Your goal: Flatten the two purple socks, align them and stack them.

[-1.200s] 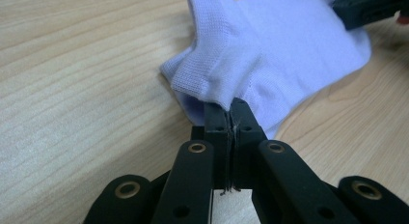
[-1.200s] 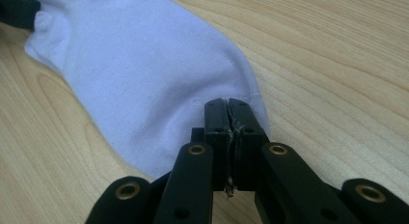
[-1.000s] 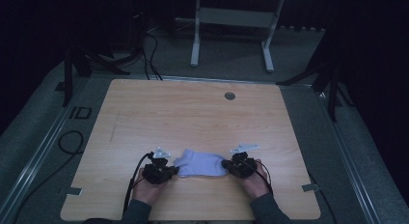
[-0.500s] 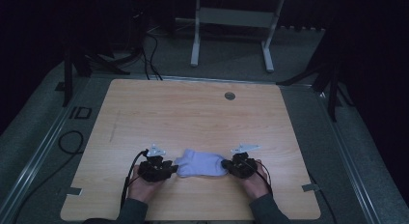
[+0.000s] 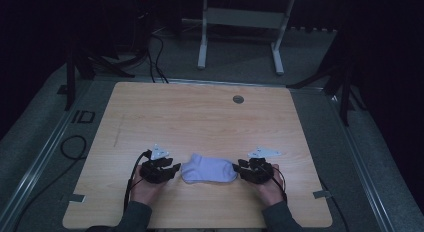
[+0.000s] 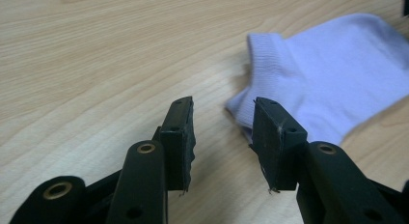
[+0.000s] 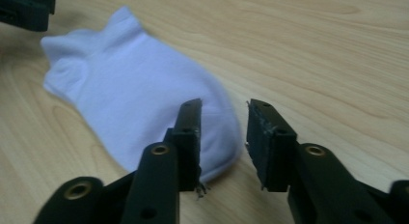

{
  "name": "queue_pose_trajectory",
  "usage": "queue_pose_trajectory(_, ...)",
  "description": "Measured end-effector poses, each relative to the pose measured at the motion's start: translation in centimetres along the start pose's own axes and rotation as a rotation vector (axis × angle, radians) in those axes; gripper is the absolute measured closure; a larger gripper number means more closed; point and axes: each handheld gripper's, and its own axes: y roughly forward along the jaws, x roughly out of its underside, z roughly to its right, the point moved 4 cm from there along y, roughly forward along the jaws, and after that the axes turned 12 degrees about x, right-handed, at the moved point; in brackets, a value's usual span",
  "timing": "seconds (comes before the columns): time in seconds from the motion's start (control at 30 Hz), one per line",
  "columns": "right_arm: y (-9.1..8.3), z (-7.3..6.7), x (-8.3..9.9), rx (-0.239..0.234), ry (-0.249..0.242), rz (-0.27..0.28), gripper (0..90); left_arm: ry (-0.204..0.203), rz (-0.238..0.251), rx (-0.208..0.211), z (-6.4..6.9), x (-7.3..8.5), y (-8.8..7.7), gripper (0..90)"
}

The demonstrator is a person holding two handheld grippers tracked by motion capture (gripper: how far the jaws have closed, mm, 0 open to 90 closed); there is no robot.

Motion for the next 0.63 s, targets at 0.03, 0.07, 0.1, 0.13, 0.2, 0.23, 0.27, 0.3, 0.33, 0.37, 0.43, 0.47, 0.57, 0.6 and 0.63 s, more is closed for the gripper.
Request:
queue_pose_trajectory(0.03, 0.0, 0.2, 0.1, 0.003, 0.006, 0.002, 63.5, -0.004, 0.003, -0.004, -0.1, 0.0, 0.1, 59.9)
queue_pose_trajectory(0.07, 0.0, 0.4, 0.2, 0.007, 0.011, 0.000, 62.8, -0.001, -0.001, -0.010, -0.2, -0.1, 0.1, 59.9)
queue_pose_trajectory(0.1, 0.0, 0.6, 0.2, 0.010, 0.014, -0.002, 62.3, 0.001, 0.000, -0.015, -0.2, -0.1, 0.1, 59.9)
queue_pose_trajectory(0.13, 0.1, 0.8, 0.3, 0.014, 0.016, -0.002, 61.8, 0.001, 0.002, -0.022, -0.3, -0.1, 0.2, 59.9)
queue_pose_trajectory(0.2, 0.1, 1.0, 0.4, 0.021, 0.025, -0.003, 61.3, -0.003, 0.000, -0.035, -0.5, -0.1, 0.2, 59.8)
queue_pose_trajectory(0.23, 0.1, 1.2, 0.5, 0.024, 0.024, -0.002, 61.2, -0.005, -0.001, -0.042, -0.6, -0.1, 0.3, 59.5)
queue_pose_trajectory(0.27, 0.1, 1.3, 0.5, 0.026, 0.029, -0.002, 61.0, -0.011, -0.003, -0.046, -0.7, -0.1, 0.3, 59.4)
queue_pose_trajectory(0.3, 0.1, 1.4, 0.5, 0.027, 0.030, -0.001, 61.0, -0.014, -0.004, -0.050, -0.9, -0.1, 0.3, 59.4)
queue_pose_trajectory(0.33, 0.1, 1.5, 0.5, 0.027, 0.031, -0.002, 60.9, -0.018, -0.006, -0.053, -1.0, -0.1, 0.3, 59.4)
queue_pose_trajectory(0.37, 0.1, 1.5, 0.5, 0.028, 0.030, -0.002, 61.0, -0.022, -0.003, -0.057, -1.1, -0.1, 0.3, 59.4)
queue_pose_trajectory(0.43, 0.0, 1.7, 0.6, 0.029, 0.032, -0.002, 60.9, -0.025, -0.003, -0.072, -1.3, -0.1, 0.3, 59.3)
queue_pose_trajectory(0.47, 0.0, 1.7, 0.6, 0.030, 0.034, -0.001, 60.9, -0.025, -0.002, -0.084, -1.4, -0.1, 0.4, 59.3)
queue_pose_trajectory(0.57, -0.1, 2.2, 0.6, 0.037, 0.041, 0.006, 60.9, -0.028, -0.004, -0.118, -1.9, 0.0, 0.5, 59.3)
queue_pose_trajectory(0.6, -0.2, 2.4, 0.6, 0.040, 0.046, 0.006, 61.0, -0.036, -0.002, -0.119, -2.0, 0.0, 0.5, 59.3)
queue_pose_trajectory(0.63, -0.2, 2.4, 0.6, 0.040, 0.046, 0.006, 61.0, -0.036, -0.002, -0.119, -2.0, 0.0, 0.5, 59.3)
